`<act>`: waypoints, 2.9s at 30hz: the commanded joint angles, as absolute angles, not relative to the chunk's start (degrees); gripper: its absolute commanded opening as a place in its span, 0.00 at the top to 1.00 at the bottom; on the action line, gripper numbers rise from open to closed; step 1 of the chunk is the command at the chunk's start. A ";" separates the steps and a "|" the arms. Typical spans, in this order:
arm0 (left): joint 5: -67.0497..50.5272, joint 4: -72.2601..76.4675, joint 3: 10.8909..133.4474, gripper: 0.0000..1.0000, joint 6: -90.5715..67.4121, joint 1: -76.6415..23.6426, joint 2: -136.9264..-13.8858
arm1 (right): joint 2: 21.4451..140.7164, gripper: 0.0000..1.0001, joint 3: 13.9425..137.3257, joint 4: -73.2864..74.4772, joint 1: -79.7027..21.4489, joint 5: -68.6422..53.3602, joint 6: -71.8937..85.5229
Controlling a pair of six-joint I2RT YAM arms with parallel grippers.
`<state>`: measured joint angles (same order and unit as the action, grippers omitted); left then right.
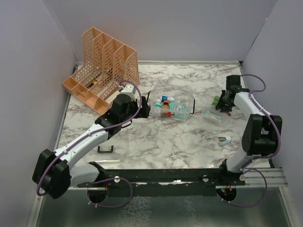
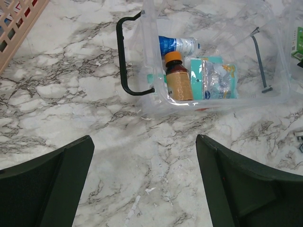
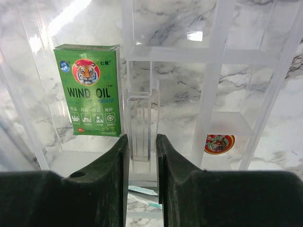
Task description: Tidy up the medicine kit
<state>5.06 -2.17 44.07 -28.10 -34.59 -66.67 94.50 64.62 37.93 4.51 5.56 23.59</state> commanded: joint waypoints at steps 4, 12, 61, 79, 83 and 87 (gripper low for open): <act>7.79 -4.00 47.55 0.07 -27.18 -34.72 -67.39 | 88.92 0.99 70.67 42.01 4.39 7.00 20.31; 7.97 -7.17 51.24 0.03 -28.68 -33.69 -68.23 | 84.90 0.99 75.20 44.46 4.39 1.12 12.62; -6.18 -25.82 72.79 0.06 -33.86 -20.68 -79.89 | 109.91 0.99 113.06 68.60 -23.15 -22.87 -38.13; -17.66 -25.45 76.00 0.13 -38.48 -18.76 -88.42 | 122.48 0.99 125.70 70.23 -28.03 -10.12 -47.77; -18.66 -25.39 76.72 0.17 -38.39 -18.63 -90.30 | 122.50 0.99 123.88 70.84 -28.03 -10.93 -49.24; -20.05 -24.76 77.32 0.19 -38.59 -18.63 -92.04 | 121.75 0.99 121.81 71.67 -27.98 -11.45 -49.67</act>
